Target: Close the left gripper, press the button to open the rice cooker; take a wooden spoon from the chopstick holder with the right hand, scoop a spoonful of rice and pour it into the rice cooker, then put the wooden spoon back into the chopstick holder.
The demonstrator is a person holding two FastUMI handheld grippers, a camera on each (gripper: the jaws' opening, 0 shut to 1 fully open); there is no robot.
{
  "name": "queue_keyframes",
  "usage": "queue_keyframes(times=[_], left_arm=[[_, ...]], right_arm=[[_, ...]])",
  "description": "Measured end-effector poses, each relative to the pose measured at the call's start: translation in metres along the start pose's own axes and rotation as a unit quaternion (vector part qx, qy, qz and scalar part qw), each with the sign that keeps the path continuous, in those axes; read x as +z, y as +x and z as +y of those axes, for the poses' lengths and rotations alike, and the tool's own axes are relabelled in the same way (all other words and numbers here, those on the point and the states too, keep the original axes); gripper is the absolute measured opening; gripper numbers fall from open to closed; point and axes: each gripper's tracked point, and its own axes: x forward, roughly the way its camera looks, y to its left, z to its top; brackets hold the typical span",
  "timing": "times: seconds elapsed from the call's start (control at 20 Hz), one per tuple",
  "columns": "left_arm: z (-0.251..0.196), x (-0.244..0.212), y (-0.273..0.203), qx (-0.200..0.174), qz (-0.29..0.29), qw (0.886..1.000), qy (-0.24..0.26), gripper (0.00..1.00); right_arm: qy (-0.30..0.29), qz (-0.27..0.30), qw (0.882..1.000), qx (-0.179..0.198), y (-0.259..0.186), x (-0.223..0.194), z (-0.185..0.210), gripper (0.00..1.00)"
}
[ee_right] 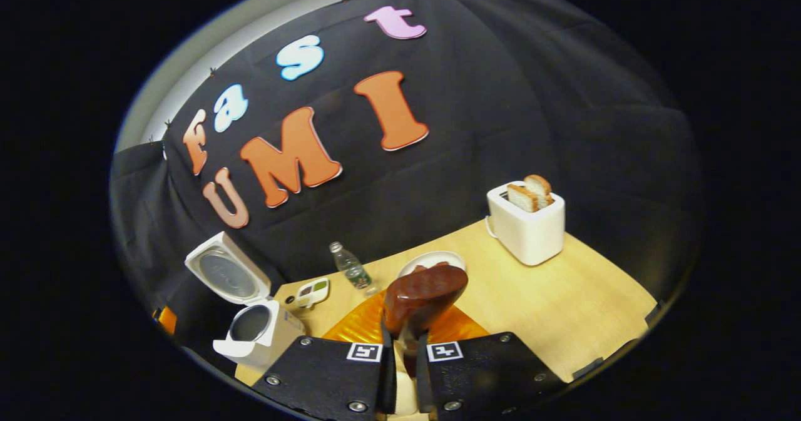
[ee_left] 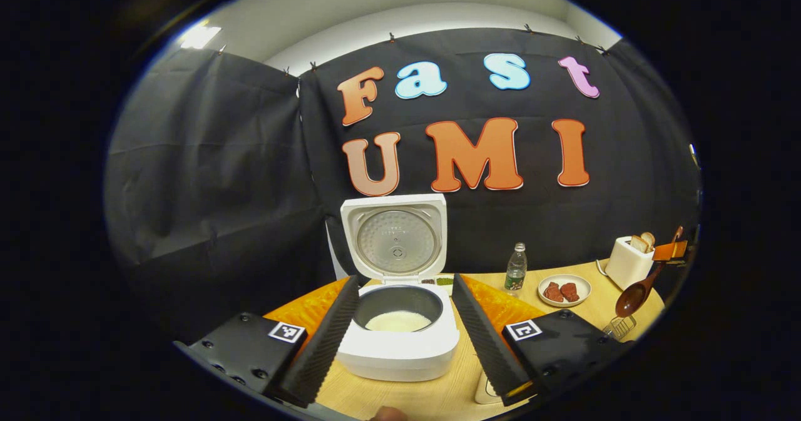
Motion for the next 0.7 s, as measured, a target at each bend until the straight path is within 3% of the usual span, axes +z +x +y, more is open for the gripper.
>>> queue_keyframes(times=[0.1, 0.25, 0.5, 0.7], left_arm=[[0.017, -0.002, 0.004, 0.012, 0.003, 1.0, -0.002, 0.98], [0.041, -0.01, 0.007, 0.026, 0.011, 1.0, -0.009, 1.0], [0.068, -0.032, 0.01, 0.036, 0.043, 0.998, -0.027, 1.0], [0.084, -0.046, 0.011, 0.044, 0.066, 0.996, -0.033, 1.0]], right_arm=[[-0.013, 0.019, 0.999, 0.038, 0.0, -0.019, 0.038, 0.12], [-0.053, 0.051, 0.996, 0.056, 0.008, -0.061, 0.068, 0.12], [-0.124, 0.102, 0.987, 0.025, 0.023, -0.128, 0.065, 0.12], [-0.185, 0.084, 0.979, -0.003, 0.037, -0.143, 0.062, 0.12]])
